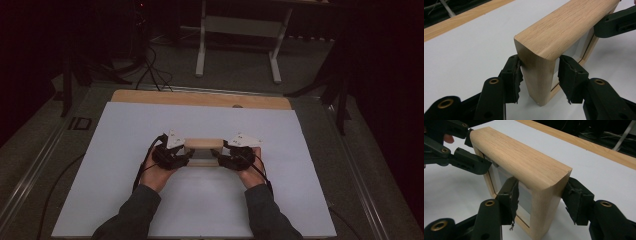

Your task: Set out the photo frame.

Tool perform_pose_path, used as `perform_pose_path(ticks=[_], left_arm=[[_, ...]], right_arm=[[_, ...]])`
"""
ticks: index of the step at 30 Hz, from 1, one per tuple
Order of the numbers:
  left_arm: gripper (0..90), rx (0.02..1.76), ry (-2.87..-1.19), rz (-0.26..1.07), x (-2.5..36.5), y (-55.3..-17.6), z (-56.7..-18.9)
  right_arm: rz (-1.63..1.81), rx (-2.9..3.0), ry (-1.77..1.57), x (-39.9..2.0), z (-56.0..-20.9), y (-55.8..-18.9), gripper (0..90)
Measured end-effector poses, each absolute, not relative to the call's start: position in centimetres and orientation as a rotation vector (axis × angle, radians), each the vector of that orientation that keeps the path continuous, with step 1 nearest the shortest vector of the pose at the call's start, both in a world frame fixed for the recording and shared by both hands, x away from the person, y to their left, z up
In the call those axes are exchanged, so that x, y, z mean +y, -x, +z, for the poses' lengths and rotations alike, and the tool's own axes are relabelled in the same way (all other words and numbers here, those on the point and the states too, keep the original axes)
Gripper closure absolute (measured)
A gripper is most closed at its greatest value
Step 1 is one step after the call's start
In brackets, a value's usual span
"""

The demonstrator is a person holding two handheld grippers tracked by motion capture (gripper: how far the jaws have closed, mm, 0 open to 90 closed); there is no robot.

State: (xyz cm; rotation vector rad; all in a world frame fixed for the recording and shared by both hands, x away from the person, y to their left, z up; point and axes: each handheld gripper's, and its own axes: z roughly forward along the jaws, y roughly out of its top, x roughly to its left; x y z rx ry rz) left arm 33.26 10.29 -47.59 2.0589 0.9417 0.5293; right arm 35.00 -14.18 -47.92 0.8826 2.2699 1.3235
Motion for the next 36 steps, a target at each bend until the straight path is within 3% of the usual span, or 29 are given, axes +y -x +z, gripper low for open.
perform_pose_path(ticks=[36], left_arm=[[50.3, 1.012, -1.96, 0.466, 10.7, -34.8, -48.3]], right_arm=[[1.339, 2.275, -0.972, -13.9, -48.1, -36.8, 47.0]])
